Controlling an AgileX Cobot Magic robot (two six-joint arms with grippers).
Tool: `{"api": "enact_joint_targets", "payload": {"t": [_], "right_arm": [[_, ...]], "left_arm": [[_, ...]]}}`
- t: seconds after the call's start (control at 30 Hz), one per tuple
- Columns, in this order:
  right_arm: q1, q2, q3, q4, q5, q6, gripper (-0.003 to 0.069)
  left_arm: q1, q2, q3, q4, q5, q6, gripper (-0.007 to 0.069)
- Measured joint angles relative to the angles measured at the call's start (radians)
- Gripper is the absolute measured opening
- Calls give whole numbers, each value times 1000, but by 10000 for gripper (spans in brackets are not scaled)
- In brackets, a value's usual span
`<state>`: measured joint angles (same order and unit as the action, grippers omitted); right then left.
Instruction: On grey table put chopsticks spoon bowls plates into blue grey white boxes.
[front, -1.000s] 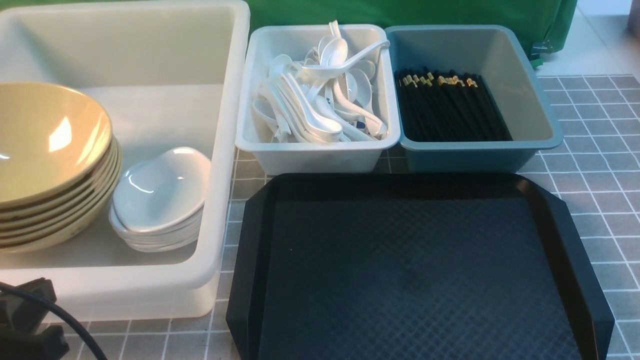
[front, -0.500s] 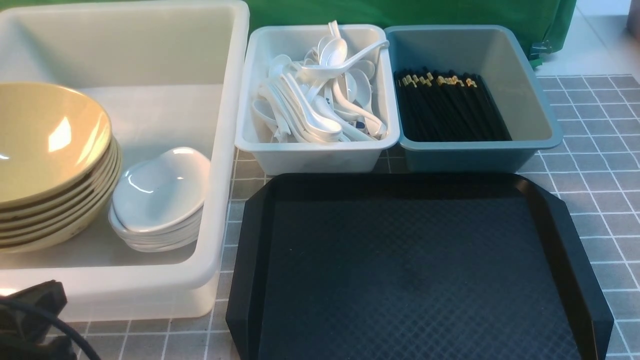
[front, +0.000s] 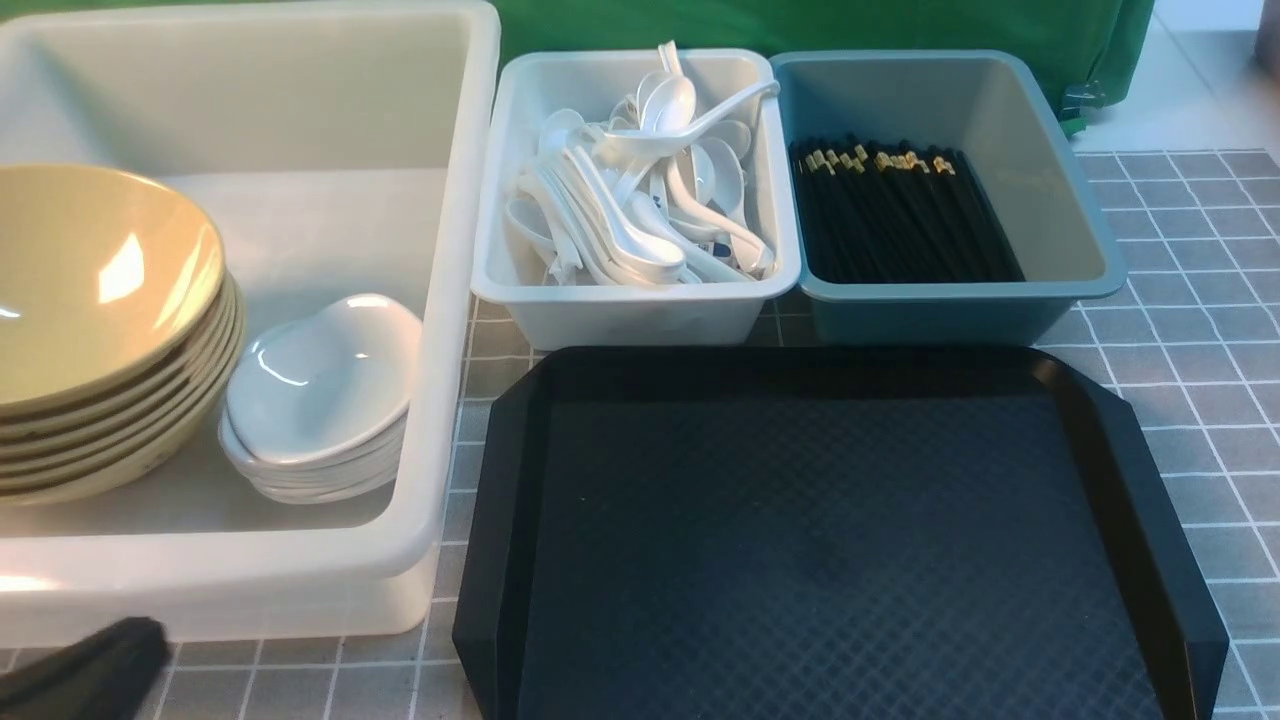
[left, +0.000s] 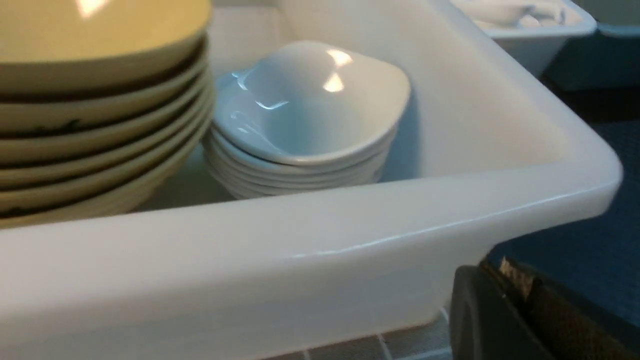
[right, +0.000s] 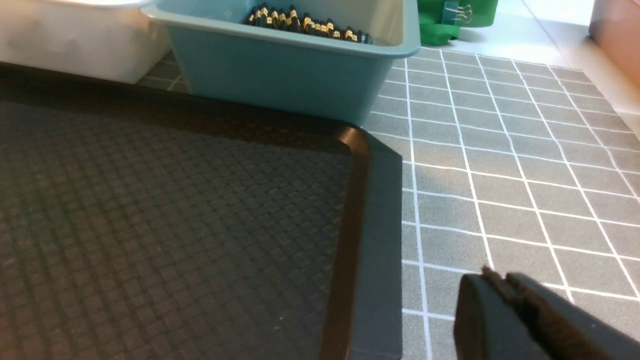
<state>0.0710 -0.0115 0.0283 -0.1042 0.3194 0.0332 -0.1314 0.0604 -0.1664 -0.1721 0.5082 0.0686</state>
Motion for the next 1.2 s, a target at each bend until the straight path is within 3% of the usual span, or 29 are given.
{"api": "enact_joint_targets", "payload": {"t": [0.1,0.23,0.37,0.57,0.67,1.2], "right_arm": [[0,0,0,0,0,0,78],[0,0,0,0,0,0,79],[0,0,0,0,0,0,79],[0,0,0,0,0,0,80],[0,0,0,0,0,0,85],[0,0,0,0,0,0,97]], "left_arm": [[51,-59,40,212,-40,-229,-11],[107,-72,115,288,-88,-328,-11],[119,-74,183,266,-148,-298,-11],[120,-74,190,161,-183,-69,-11],[120,-74,190,135,-183,-8,-11],[120,-74,190,129,-183,20,-11]]}}
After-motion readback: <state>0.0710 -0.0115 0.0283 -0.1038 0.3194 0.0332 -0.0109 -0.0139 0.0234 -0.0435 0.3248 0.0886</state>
